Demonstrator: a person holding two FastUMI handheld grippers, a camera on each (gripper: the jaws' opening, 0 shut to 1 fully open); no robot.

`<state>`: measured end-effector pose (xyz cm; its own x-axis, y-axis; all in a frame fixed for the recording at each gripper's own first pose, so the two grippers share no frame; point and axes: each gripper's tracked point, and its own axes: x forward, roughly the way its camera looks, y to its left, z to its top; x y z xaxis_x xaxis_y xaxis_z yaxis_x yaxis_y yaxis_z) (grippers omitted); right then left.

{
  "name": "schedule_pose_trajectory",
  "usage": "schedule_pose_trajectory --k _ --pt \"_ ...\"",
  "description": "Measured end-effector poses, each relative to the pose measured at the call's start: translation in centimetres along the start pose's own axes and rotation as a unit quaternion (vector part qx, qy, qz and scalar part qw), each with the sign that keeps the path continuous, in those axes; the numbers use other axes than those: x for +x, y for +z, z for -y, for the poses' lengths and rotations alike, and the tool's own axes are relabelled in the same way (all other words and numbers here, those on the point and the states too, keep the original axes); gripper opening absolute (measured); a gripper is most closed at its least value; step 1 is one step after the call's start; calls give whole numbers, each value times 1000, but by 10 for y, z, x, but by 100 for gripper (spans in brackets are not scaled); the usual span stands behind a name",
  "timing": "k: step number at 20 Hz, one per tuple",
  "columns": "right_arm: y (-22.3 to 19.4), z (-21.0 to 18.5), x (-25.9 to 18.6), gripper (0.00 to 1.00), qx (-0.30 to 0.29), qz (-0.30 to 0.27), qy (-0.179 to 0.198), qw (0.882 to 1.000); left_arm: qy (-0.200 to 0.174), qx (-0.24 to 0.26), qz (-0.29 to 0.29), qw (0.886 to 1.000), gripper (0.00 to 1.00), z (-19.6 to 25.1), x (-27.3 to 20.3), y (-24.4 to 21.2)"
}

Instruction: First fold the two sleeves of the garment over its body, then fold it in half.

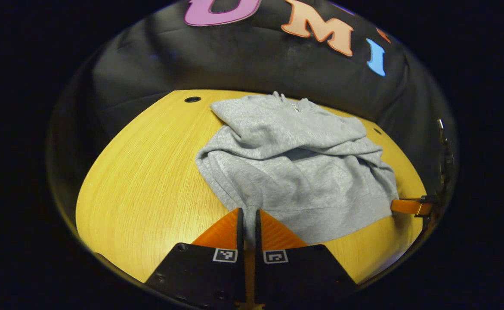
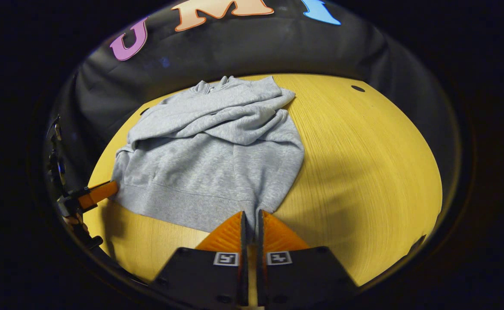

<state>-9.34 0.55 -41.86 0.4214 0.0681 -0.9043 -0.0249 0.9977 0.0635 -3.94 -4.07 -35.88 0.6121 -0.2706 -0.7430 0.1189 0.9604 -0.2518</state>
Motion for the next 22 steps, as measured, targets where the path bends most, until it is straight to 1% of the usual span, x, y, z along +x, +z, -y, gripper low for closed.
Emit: schedule_pose_trajectory --k 1,3,4,5,6,9,11,13,16,20,22 --pt "2 0 1 5 -4 15 -14 1000 -3 2 -5 1000 2 0 1 -1" --pt "3 -1 0 3 -37 21 -32 999 -7 8 -41 999 0 1 -1 -3" --pt "2 -7 -2 3 -40 15 -23 999 -9 11 -59 998 0 2 -2 -5" --pt "7 -13 -7 3 -23 11 -4 1000 -14 13 -67 998 0 4 -6 -1" --pt "16 -12 -13 3 -11 20 2 1000 -17 14 -73 997 0 5 -11 -3" --pt "32 -6 -27 3 8 29 14 999 -30 0 -69 997 0 10 -23 5" --pt "38 -4 -34 3 23 29 22 999 -31 -12 -72 997 0 15 -32 6" --pt "40 -6 -38 3 24 27 27 999 -33 -23 -68 997 0 17 -35 16" --pt "55 -17 -45 2 22 37 48 998 -33 -45 -58 997 0 17 -44 33" --pt "81 -22 -53 3 35 66 57 996 -35 -87 -47 995 0 14 -43 61" --pt "99 -24 -55 3 49 75 67 994 -37 -88 -31 995 0 12 -44 80"
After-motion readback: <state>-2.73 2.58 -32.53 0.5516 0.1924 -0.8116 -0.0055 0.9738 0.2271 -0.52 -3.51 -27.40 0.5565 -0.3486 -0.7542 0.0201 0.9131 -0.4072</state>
